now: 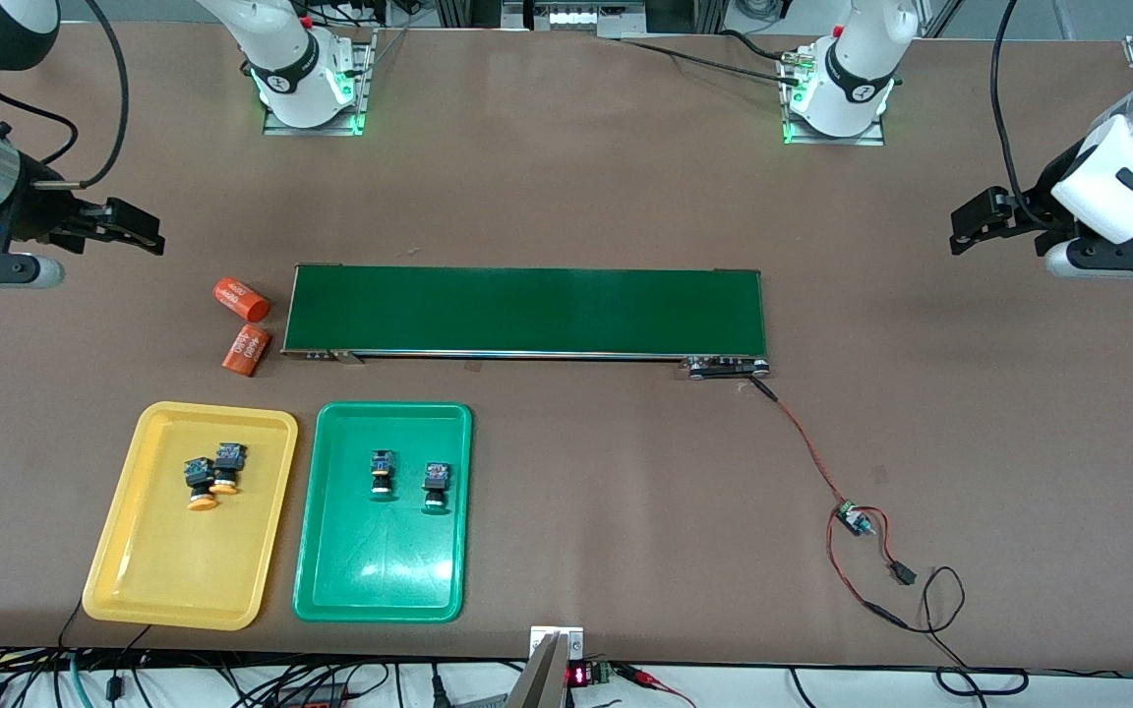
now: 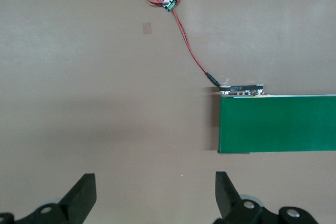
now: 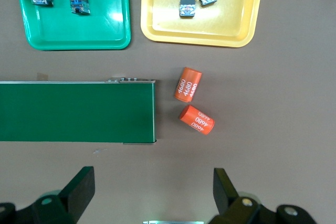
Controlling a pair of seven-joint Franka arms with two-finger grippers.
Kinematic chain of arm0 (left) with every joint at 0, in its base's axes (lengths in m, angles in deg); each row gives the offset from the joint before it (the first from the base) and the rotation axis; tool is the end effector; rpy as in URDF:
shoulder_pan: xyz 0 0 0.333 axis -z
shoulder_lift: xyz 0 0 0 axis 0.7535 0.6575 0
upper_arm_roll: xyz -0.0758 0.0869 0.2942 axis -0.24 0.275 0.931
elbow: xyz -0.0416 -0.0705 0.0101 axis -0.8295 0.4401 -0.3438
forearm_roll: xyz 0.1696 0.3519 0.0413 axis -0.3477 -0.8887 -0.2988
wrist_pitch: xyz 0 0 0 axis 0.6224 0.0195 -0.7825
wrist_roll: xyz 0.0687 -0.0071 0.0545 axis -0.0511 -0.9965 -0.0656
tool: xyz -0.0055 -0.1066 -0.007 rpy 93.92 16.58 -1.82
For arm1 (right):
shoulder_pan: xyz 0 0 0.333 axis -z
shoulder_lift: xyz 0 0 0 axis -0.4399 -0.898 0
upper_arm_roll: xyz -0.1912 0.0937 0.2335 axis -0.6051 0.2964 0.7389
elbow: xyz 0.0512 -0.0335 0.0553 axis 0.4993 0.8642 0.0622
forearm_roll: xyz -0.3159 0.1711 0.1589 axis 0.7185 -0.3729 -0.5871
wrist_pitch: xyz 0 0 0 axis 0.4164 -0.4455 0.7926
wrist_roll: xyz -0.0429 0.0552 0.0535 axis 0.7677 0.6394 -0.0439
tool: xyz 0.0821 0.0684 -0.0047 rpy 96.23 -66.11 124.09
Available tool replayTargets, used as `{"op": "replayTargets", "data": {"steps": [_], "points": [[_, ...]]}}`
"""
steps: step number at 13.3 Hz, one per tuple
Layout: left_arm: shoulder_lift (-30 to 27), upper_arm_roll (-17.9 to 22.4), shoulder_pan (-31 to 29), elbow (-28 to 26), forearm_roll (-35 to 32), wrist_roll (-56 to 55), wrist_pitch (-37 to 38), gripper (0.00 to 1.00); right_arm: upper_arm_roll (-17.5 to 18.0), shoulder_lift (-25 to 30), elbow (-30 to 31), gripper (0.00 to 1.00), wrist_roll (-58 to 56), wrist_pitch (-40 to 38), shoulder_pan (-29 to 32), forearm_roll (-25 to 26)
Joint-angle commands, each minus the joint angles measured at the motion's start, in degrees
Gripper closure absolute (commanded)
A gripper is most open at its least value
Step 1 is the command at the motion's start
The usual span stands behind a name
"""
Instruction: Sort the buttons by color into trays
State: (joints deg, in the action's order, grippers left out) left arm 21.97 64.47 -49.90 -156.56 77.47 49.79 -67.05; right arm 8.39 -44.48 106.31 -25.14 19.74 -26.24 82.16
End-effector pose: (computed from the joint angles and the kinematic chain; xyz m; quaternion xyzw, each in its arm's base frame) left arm 0.5527 -0.0496 0.5972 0.9995 0.0027 -0.0314 0.0089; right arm 0.5590 0.0322 0.5662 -0.9982 0.0033 0.0593 0.0018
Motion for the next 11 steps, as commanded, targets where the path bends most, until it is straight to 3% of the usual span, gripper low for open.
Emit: {"op": "replayTargets", "data": {"steps": [1, 11], "points": [[0.67, 0.12, -0.40, 1.73, 1.71, 1.41, 1.35, 0.00, -0.01, 0.19, 0.08, 0.00, 0.80, 0.43, -1.08, -0.99], [0.67, 0.12, -0.40, 1.73, 1.71, 1.41, 1.35, 0.00, -0.01, 0.19, 0.08, 0.00, 0.80, 0.43, -3.20, -0.73]]}}
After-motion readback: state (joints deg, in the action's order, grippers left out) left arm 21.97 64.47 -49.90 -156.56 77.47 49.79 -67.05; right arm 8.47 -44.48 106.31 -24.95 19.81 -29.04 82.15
